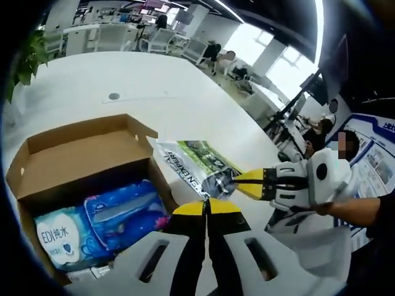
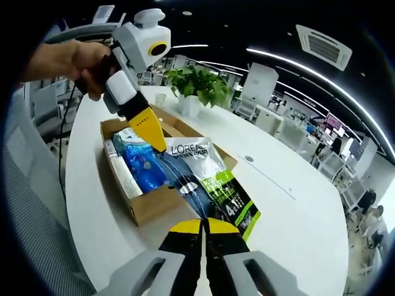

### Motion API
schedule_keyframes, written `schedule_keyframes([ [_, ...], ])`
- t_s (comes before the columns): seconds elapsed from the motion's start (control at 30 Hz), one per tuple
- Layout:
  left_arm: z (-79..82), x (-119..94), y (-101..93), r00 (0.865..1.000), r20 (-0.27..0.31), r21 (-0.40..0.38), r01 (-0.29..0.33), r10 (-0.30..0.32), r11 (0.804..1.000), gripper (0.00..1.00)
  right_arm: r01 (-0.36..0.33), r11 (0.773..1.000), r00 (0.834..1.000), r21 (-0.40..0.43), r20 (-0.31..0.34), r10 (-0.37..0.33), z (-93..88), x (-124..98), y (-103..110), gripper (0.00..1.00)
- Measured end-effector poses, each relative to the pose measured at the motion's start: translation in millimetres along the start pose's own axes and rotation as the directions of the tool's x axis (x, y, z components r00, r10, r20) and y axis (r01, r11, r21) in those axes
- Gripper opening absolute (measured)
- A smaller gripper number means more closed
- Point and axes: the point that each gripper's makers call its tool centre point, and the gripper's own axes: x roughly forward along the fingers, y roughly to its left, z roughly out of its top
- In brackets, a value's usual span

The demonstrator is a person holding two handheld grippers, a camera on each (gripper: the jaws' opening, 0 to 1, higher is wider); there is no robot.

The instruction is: Operate the shoe box by opening the lid, removing the specified soft item, and placing it in the target area until the item is outside and the box remains undamaged.

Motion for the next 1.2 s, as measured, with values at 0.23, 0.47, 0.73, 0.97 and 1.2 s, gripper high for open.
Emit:
schedule_keyframes([
  [0.23,-4.6,16.6,-4.6,1.0,-0.008,-0.021,-0.015,0.015,1.0,0.0,-0.001,1.0,1.0,0.006,-0.025,0.002,-18.8,5.5,-4.1,0.0],
  [0.47,-10.5,30.7,-1.8,0.999,-0.026,-0.023,-0.043,0.042,0.999,0.0,-0.009,1.0,0.999,0.022,-0.052,0.01,-36.7,16.2,-6.5,0.0],
  [0.73,-14.0,42.4,-0.3,0.997,-0.029,-0.034,-0.071,0.07,0.997,0.0,0.003,0.997,0.997,0.071,-0.071,0.003,-49.1,26.7,-9.9,0.0],
  [0.97,-19.1,50.6,4.6,0.995,-0.048,-0.052,-0.088,0.086,0.995,0.0,0.006,0.998,0.997,0.062,-0.078,-0.001,-55.0,30.9,-9.4,0.0],
  [1.2,-19.5,57.9,2.8,0.994,-0.053,-0.055,-0.095,0.092,0.994,0.0,-0.007,0.999,0.996,0.054,-0.093,0.012,-65.2,36.7,-3.4,0.0],
])
